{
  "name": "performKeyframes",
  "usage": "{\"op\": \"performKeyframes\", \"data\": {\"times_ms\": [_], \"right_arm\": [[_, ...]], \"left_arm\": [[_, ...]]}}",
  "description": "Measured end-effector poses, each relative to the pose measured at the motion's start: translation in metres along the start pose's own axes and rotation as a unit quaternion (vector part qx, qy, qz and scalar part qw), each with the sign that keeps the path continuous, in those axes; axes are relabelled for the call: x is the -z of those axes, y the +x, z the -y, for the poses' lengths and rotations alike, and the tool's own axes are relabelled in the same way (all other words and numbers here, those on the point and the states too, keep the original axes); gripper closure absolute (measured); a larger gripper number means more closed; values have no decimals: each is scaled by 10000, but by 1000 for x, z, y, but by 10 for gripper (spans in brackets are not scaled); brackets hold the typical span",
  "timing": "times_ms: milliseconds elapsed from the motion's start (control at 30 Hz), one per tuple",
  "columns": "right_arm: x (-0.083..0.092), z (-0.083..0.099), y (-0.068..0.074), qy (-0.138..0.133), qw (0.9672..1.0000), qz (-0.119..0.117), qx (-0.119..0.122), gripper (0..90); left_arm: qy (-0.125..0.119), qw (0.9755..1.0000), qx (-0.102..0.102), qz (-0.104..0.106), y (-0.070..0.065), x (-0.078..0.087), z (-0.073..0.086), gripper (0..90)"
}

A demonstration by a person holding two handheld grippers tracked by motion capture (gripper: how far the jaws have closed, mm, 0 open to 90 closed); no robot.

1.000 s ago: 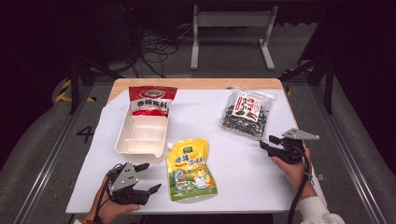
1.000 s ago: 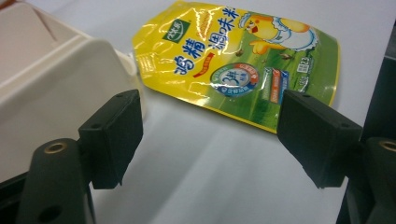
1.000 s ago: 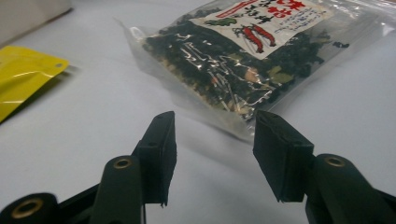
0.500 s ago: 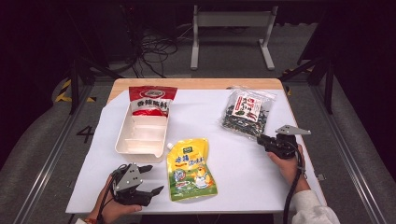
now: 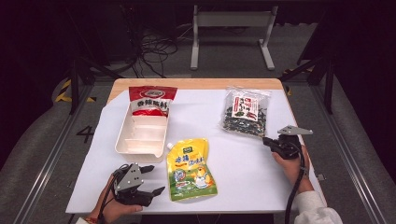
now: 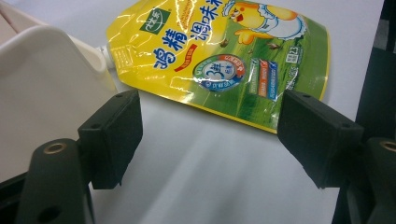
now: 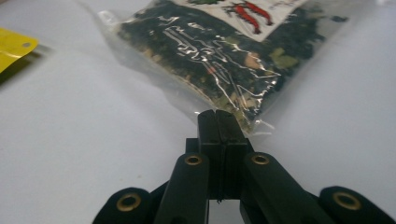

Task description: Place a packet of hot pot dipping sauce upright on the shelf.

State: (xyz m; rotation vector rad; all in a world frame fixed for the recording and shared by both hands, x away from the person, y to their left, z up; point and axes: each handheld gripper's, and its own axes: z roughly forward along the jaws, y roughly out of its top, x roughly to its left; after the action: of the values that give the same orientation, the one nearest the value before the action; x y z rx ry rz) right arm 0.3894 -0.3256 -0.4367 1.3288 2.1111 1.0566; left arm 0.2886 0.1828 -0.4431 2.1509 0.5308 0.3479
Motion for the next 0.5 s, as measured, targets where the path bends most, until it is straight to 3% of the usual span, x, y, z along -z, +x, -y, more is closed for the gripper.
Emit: {"op": "performKeyframes", "data": {"times_ms": [33, 100, 167, 233, 300, 400, 433, 500], "right_arm": [[0, 0, 0, 0, 10000, 0, 0, 900], [3, -3, -7, 29, 9997, 231, -54, 899], [5, -8, -13, -188, 9991, 287, -259, 794], [3, -16, -16, -403, 9984, 209, -348, 623], [-6, -24, -16, -340, 9984, 218, -388, 579], [-26, -30, -19, -138, 9983, 142, -549, 427], [-33, -32, -20, 0, 9977, -19, -673, 385], [-46, -33, -21, 161, 9972, 116, -719, 302]], "left_arm": [[0, 10000, 0, 0, 0, 0, 0, 234], [-24, 10000, 26, 39, 0, -1, 0, 234], [-2, 10000, -4, 47, 1, -2, -1, 234], [11, 10000, -4, 92, 0, -3, -2, 233], [30, 9999, -20, 101, -1, -5, -3, 233], [27, 9999, -17, 132, -2, -5, -3, 233], [42, 9999, -31, 128, -2, -6, -3, 233], [56, 9999, -44, 121, -3, -6, -3, 233]]}}
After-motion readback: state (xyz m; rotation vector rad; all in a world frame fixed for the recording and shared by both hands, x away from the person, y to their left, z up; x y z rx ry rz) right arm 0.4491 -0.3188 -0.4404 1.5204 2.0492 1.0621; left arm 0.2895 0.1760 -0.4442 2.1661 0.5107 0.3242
